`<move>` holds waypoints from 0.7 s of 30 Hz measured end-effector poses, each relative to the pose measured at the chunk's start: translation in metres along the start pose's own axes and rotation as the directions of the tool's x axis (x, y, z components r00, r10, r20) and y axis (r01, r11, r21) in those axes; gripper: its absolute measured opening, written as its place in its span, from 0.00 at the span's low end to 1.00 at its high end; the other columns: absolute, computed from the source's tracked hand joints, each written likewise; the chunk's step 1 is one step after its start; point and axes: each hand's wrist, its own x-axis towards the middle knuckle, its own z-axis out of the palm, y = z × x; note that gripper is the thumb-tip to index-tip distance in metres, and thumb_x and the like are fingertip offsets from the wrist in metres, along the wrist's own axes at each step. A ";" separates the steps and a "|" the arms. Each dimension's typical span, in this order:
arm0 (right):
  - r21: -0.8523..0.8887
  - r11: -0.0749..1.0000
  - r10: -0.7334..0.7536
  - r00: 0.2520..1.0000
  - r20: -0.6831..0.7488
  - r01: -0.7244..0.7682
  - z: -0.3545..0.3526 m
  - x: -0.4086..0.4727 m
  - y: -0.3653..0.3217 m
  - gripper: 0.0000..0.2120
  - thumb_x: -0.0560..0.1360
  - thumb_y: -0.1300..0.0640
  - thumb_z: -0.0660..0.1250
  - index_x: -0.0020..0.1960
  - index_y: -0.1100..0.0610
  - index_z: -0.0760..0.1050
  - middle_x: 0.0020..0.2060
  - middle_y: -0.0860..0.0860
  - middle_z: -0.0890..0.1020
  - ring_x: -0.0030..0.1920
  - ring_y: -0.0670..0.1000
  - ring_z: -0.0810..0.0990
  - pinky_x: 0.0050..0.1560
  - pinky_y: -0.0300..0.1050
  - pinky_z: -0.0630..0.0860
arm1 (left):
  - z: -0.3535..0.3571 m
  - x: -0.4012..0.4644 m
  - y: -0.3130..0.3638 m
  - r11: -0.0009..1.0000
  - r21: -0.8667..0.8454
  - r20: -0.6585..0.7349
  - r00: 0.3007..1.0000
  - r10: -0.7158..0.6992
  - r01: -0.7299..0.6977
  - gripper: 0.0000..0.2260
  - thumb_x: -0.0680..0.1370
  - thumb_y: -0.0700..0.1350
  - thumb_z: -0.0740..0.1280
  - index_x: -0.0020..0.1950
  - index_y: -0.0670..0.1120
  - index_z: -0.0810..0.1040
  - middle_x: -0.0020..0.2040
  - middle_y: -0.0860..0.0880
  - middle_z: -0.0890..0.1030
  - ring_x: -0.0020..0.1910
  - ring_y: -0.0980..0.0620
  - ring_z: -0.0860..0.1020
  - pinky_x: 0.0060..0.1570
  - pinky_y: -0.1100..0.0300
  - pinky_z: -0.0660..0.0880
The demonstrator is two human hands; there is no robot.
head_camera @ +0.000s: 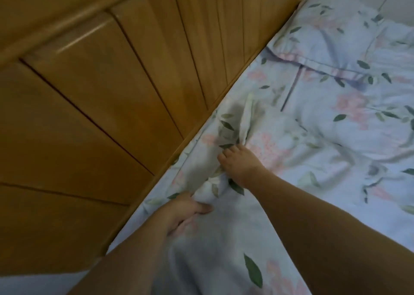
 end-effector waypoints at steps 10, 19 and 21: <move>0.264 0.960 -0.056 0.986 -0.159 0.097 0.053 0.054 -0.023 0.27 0.72 0.53 0.65 0.70 0.53 0.63 0.68 0.55 0.68 0.70 0.58 0.65 0.76 0.54 0.53 | -0.045 0.056 -0.037 0.983 0.005 0.111 0.977 -0.183 0.184 0.34 0.61 0.53 0.80 0.64 0.47 0.77 0.55 0.47 0.84 0.53 0.45 0.82 0.59 0.48 0.76; 0.481 0.448 0.810 0.570 0.139 -0.754 0.075 0.010 0.069 0.34 0.79 0.39 0.46 0.78 0.59 0.48 0.77 0.59 0.51 0.77 0.59 0.47 0.76 0.60 0.43 | 0.003 0.125 0.112 0.936 -0.346 0.012 0.998 0.063 -0.055 0.17 0.77 0.58 0.64 0.57 0.49 0.83 0.54 0.44 0.84 0.52 0.43 0.82 0.54 0.51 0.78; 0.456 0.498 0.780 0.611 0.136 -0.737 0.080 0.007 0.068 0.35 0.79 0.38 0.43 0.78 0.58 0.43 0.78 0.57 0.47 0.78 0.57 0.43 0.76 0.58 0.39 | 0.007 0.147 0.120 0.979 -0.089 -0.239 0.958 0.159 -0.185 0.16 0.79 0.48 0.62 0.64 0.42 0.77 0.58 0.40 0.80 0.52 0.43 0.78 0.56 0.52 0.76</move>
